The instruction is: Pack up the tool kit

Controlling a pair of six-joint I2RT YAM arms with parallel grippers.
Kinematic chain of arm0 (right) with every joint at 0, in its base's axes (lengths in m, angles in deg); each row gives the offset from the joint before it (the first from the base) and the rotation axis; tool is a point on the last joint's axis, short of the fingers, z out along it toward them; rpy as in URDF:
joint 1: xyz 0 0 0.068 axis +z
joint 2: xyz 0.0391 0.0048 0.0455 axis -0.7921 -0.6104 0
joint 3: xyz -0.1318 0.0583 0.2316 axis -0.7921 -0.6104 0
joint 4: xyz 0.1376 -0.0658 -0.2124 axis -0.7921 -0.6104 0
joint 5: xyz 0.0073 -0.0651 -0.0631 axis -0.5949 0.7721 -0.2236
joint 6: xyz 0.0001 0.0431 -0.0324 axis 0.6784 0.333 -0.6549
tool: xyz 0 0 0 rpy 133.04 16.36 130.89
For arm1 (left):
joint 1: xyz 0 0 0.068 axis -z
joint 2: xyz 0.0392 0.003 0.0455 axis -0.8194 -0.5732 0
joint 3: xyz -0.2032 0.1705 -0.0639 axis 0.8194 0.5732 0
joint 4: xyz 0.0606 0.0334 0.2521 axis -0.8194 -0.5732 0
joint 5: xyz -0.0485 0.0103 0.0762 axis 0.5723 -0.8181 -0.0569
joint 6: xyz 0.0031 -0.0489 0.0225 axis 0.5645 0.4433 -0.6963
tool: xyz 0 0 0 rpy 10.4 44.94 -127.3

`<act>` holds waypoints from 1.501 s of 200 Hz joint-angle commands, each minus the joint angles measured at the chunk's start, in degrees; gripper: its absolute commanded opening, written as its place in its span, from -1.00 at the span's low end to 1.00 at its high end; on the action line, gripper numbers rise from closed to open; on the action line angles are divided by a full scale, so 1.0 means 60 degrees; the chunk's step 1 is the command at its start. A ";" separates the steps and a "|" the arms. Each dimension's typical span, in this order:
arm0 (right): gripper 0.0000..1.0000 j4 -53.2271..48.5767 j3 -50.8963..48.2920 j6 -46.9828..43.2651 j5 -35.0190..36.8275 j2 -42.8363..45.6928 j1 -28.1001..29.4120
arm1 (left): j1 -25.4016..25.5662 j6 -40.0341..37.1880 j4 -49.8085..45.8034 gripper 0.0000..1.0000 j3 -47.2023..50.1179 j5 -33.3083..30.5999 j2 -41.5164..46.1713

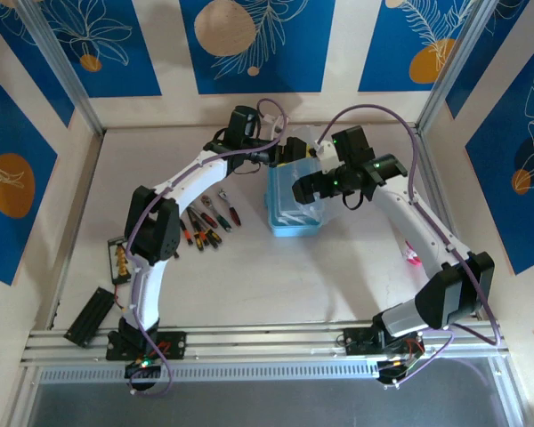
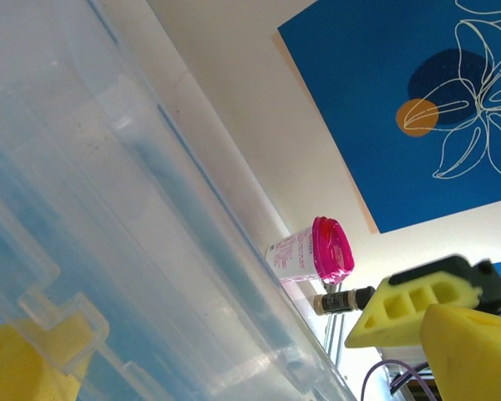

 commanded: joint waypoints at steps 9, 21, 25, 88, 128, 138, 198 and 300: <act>0.98 0.0244 -0.0575 -0.0042 0.1879 0.0463 0.0768 | 0.0127 0.0165 0.0150 0.99 -0.0565 0.0321 -0.0255; 0.98 0.0435 -0.0794 -0.0011 0.2120 0.0514 0.1018 | 0.0133 0.0203 0.0167 1.00 -0.0631 0.0357 -0.0285; 0.98 0.0512 -0.0860 0.0036 0.2198 0.0509 0.1078 | 0.0133 0.0223 0.0178 1.00 -0.0657 0.0349 -0.0293; 0.98 0.0915 -0.0886 0.0340 0.4022 -0.0229 0.1894 | 0.0201 0.0318 0.0212 0.99 -0.0877 0.0429 -0.0397; 0.99 0.1087 -0.0877 0.0429 0.5156 -0.0646 0.2108 | 0.0216 0.0256 0.0154 0.99 -0.0867 0.0456 -0.0361; 1.00 0.1169 -0.0945 0.0456 0.5301 -0.0628 0.2117 | 0.0206 0.0215 0.0119 0.99 -0.0866 0.0436 -0.0339; 0.61 0.1545 -0.1316 0.0370 0.5222 -0.0123 0.1950 | -0.0549 0.0402 0.0386 0.99 0.0005 0.0403 0.0396; 0.54 0.1602 -0.1576 0.0545 0.4746 0.0266 0.1623 | -0.1427 -0.3007 -0.3934 1.00 0.2708 -0.2990 0.1483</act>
